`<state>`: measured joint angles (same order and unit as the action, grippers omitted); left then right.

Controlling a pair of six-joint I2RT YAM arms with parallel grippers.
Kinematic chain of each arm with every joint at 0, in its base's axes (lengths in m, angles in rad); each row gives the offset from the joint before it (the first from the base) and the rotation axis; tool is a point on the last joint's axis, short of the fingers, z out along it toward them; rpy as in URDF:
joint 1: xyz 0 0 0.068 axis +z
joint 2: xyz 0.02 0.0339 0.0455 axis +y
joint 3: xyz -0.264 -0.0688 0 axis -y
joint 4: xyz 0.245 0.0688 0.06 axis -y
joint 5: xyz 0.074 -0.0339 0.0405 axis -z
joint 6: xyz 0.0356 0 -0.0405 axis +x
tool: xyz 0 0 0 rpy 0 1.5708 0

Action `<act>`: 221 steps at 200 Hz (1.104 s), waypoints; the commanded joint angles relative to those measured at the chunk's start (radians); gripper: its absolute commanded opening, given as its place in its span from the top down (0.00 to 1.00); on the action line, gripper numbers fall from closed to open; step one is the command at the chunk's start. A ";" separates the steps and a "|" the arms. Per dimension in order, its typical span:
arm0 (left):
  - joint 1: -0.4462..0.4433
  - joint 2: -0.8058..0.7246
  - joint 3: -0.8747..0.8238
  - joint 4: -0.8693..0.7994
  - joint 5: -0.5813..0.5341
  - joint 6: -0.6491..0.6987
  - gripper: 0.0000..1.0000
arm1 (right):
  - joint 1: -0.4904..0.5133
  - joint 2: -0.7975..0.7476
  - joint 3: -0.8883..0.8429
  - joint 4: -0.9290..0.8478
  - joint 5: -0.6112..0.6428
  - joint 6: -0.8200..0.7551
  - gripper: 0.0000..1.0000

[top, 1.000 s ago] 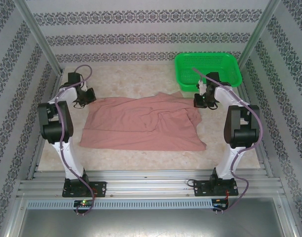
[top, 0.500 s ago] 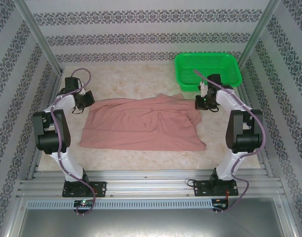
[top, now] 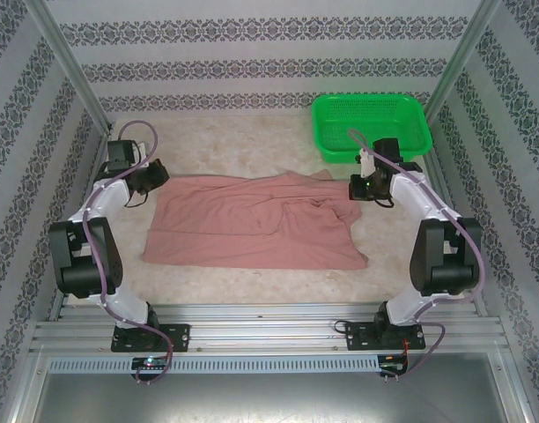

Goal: Fold and stack the t-shirts

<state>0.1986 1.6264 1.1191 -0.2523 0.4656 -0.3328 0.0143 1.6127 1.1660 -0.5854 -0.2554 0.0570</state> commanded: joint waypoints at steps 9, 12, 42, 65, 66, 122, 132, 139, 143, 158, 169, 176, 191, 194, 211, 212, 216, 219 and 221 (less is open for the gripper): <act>0.010 -0.069 -0.080 0.064 0.055 -0.059 1.00 | 0.018 -0.082 -0.068 0.014 -0.007 0.037 0.98; 0.009 -0.073 -0.087 0.064 0.057 -0.062 1.00 | 0.019 -0.087 -0.075 0.015 -0.008 0.039 0.98; 0.010 -0.098 -0.163 0.089 0.051 -0.091 1.00 | 0.025 -0.109 -0.145 0.030 0.000 0.069 0.96; 0.010 -0.094 -0.204 0.113 0.055 -0.113 1.00 | 0.027 -0.084 -0.164 0.027 0.021 0.087 0.95; 0.009 -0.094 -0.205 0.113 0.055 -0.114 1.00 | 0.027 -0.083 -0.164 0.026 0.022 0.088 0.95; 0.005 -0.029 -0.262 0.095 0.052 -0.152 1.00 | 0.032 0.042 -0.158 -0.020 0.088 0.148 0.80; 0.004 -0.018 -0.270 0.094 0.051 -0.152 0.99 | 0.032 0.056 -0.154 -0.022 0.089 0.154 0.74; 0.004 -0.008 -0.272 0.089 0.051 -0.152 0.93 | 0.032 0.063 -0.147 -0.025 0.080 0.154 0.72; 0.004 -0.002 -0.269 0.085 0.053 -0.149 0.88 | 0.033 0.067 -0.141 -0.028 0.078 0.153 0.70; 0.005 0.006 -0.261 0.087 0.068 -0.147 0.68 | 0.033 0.059 -0.110 -0.045 0.104 0.150 0.59; 0.004 -0.005 -0.251 0.097 0.079 -0.153 0.57 | 0.033 0.036 -0.085 -0.040 0.111 0.136 0.52; 0.004 -0.016 -0.239 0.102 0.081 -0.159 0.50 | 0.033 0.019 -0.068 -0.033 0.112 0.127 0.45; 0.004 -0.035 -0.204 0.108 0.082 -0.165 0.42 | 0.031 0.006 -0.015 -0.012 0.096 0.110 0.36; 0.004 -0.037 -0.196 0.107 0.081 -0.168 0.42 | 0.032 0.010 -0.001 -0.011 0.087 0.106 0.35; 0.004 -0.028 -0.134 0.090 0.075 -0.161 0.40 | 0.035 0.075 0.099 -0.024 0.026 0.077 0.34; 0.004 -0.026 -0.130 0.088 0.076 -0.160 0.40 | 0.036 0.081 0.105 -0.028 0.025 0.075 0.34; 0.004 -0.020 -0.114 0.080 0.071 -0.157 0.39 | 0.037 0.104 0.135 -0.042 0.021 0.072 0.34; 0.004 -0.016 -0.103 0.074 0.070 -0.152 0.39 | 0.039 0.121 0.158 -0.051 0.019 0.070 0.34; 0.005 -0.013 -0.096 0.070 0.069 -0.150 0.39 | 0.040 0.135 0.172 -0.056 0.017 0.066 0.34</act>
<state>0.1986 1.6260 0.9260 -0.1787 0.5240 -0.4919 0.0376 1.6733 1.1927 -0.6151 -0.1886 0.1699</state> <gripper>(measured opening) 0.602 0.663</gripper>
